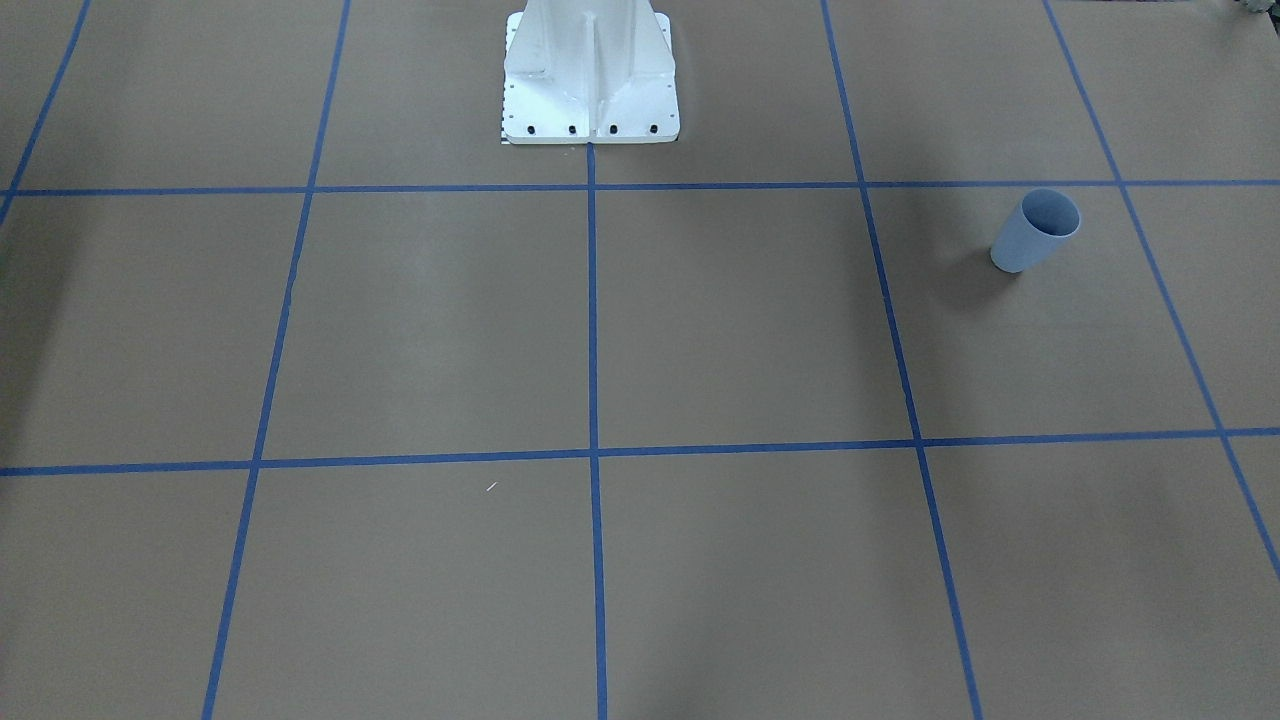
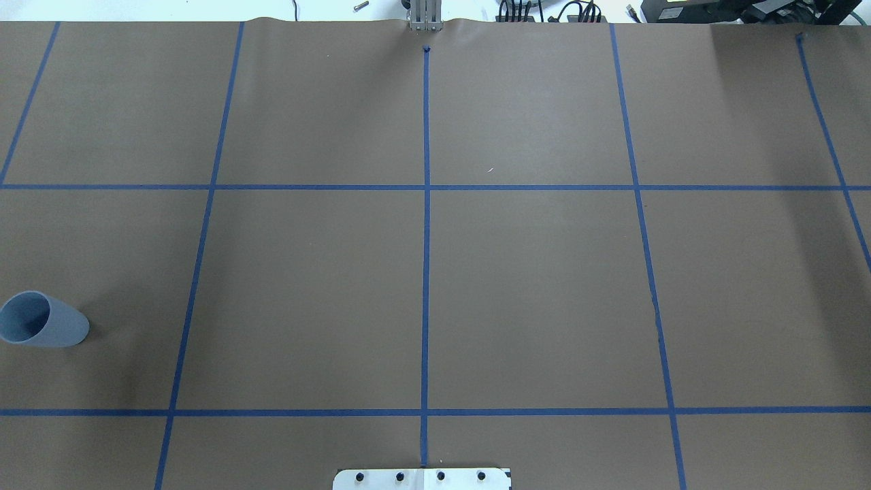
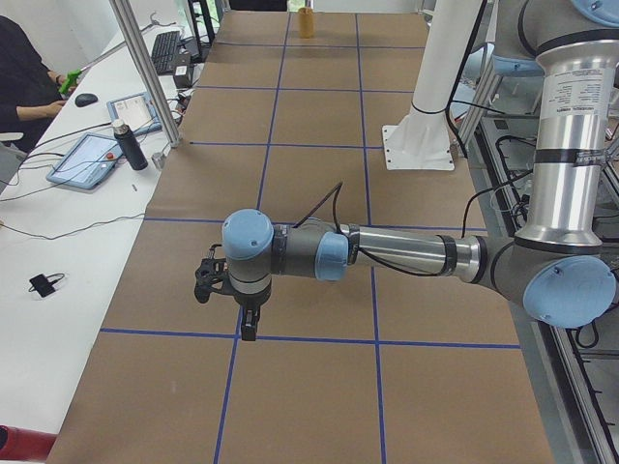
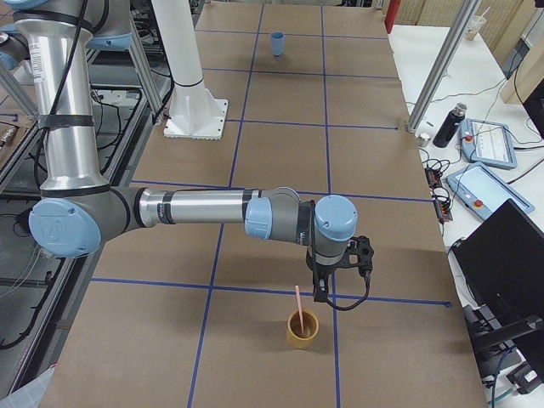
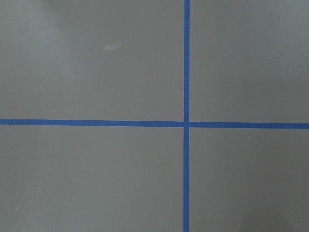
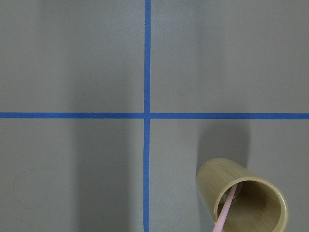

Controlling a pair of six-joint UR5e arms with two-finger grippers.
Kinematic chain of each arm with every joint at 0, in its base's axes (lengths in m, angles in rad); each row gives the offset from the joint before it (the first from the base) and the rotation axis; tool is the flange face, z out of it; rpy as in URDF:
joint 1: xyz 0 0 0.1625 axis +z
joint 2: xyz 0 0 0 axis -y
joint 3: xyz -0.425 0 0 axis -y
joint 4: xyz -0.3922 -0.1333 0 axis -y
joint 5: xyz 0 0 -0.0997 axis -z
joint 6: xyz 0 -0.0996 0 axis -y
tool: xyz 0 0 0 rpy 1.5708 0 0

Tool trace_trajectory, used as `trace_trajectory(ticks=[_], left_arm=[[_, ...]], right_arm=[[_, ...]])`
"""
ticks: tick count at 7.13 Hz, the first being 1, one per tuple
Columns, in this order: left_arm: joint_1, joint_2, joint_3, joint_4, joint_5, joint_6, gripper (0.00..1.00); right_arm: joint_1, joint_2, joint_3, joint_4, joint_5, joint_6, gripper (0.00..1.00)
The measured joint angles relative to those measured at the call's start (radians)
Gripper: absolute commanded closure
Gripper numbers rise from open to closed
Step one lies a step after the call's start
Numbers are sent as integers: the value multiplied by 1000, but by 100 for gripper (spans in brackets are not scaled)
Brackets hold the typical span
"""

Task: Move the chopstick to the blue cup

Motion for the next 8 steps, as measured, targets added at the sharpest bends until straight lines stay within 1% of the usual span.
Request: trace_trajectory(ticks=[2,4,6,7,8], left_arm=[[10,-7,-12,-18,-1,-1,1],[73,-24,-47,-82,-17,-113,1],[138,-16,-110,-100,-96,-238,1],[178,17,-151,-105,-117,-308,1],[221,79,-218,-111,-125,-371,1]], right_arm=[[0,-25,50,-5,1,1,0],[0,-32,72,-4,1,1,0],[-2,-30,77,-2,-2,0,0],[-10,-26,77,-2,-8,-3,0],[-26,-25,77,-2,-21,-4,0]])
